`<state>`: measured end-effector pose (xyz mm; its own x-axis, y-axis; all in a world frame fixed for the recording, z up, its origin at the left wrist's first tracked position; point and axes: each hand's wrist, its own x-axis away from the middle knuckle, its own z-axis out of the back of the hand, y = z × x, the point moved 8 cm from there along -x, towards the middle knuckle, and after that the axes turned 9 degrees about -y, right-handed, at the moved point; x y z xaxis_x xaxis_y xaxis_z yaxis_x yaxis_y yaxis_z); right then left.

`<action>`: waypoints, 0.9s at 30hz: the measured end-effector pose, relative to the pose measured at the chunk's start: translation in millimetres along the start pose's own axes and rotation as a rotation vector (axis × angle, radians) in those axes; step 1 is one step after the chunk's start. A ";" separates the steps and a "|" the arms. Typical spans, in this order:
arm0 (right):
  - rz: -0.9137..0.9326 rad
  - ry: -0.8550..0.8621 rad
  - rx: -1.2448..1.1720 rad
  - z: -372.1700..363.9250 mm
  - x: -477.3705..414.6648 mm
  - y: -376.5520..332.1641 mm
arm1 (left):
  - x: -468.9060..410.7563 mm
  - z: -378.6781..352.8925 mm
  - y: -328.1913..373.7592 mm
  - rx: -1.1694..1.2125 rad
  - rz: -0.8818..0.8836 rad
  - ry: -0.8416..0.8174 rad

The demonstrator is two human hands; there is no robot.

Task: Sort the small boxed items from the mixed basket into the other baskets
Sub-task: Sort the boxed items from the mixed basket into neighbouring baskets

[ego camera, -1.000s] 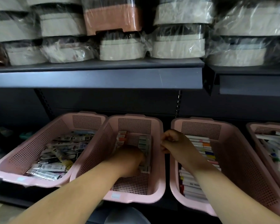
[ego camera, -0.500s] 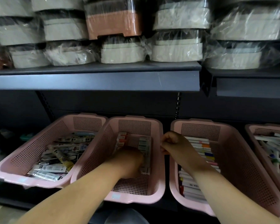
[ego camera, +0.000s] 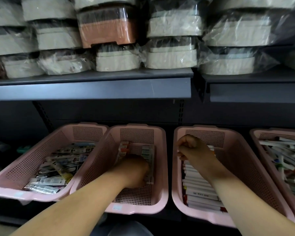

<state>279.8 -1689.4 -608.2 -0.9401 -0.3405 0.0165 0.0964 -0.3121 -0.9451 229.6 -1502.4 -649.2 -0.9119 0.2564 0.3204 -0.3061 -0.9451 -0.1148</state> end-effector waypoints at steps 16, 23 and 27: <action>-0.071 0.221 0.347 203.7 83.0 35.4 | -58.0 126.1 166.9 0.225 -0.308 0.298; -0.522 0.222 0.657 298.0 146.0 104.8 | -93.2 131.1 313.6 0.318 -0.508 0.234; -0.608 0.221 0.718 319.9 172.9 135.3 | -118.9 115.4 371.2 0.311 -0.519 0.098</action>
<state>234.9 -2074.3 -628.9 -0.9287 0.2099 0.3056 -0.3188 -0.8729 -0.3694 256.0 -1907.1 -621.4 -0.6903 0.7030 0.1711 -0.6368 -0.7027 0.3174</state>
